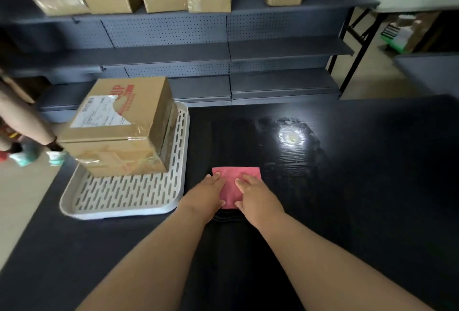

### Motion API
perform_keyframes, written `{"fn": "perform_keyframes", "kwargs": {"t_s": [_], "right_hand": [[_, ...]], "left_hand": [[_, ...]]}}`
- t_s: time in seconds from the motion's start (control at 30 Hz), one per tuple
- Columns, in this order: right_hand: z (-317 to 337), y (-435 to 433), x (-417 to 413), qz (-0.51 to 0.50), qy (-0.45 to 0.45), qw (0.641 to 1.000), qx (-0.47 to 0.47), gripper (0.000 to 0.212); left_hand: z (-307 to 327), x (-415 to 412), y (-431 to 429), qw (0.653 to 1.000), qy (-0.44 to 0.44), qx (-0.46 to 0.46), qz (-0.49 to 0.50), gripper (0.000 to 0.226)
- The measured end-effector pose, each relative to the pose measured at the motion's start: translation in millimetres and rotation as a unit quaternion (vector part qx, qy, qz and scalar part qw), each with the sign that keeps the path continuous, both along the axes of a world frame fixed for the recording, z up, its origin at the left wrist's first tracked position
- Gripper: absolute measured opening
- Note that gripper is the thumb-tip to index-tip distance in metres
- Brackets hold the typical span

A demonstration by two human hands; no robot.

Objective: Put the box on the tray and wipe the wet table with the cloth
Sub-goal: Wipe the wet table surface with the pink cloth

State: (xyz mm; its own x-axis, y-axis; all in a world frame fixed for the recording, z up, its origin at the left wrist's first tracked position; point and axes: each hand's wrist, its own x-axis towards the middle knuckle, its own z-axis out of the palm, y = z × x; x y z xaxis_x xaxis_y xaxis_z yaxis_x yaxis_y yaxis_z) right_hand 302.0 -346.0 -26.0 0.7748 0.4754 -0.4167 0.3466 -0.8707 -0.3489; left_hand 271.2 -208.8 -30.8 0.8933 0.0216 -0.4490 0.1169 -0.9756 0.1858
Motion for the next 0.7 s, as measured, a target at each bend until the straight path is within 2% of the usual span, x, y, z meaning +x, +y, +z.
{"fn": "perform_keyframes", "kwargs": {"t_s": [0.2, 0.33, 0.7], "right_hand": [[-7.6, -26.4, -109.9, 0.047, -0.006, 0.999, 0.024, 0.063], [-10.6, -53.6, -158.8, 0.054, -0.005, 0.998, 0.027, 0.063], [2.0, -140.4, -193.5, -0.004, 0.005, 1.0, 0.006, 0.063]], "left_hand": [[3.1, -125.6, -29.9, 0.999, -0.003, -0.005, 0.048, 0.067], [4.6, -178.2, -56.0, 0.999, -0.002, -0.006, 0.043, 0.066], [4.5, -195.6, -143.2, 1.0, -0.01, -0.009, -0.021, 0.064]]}}
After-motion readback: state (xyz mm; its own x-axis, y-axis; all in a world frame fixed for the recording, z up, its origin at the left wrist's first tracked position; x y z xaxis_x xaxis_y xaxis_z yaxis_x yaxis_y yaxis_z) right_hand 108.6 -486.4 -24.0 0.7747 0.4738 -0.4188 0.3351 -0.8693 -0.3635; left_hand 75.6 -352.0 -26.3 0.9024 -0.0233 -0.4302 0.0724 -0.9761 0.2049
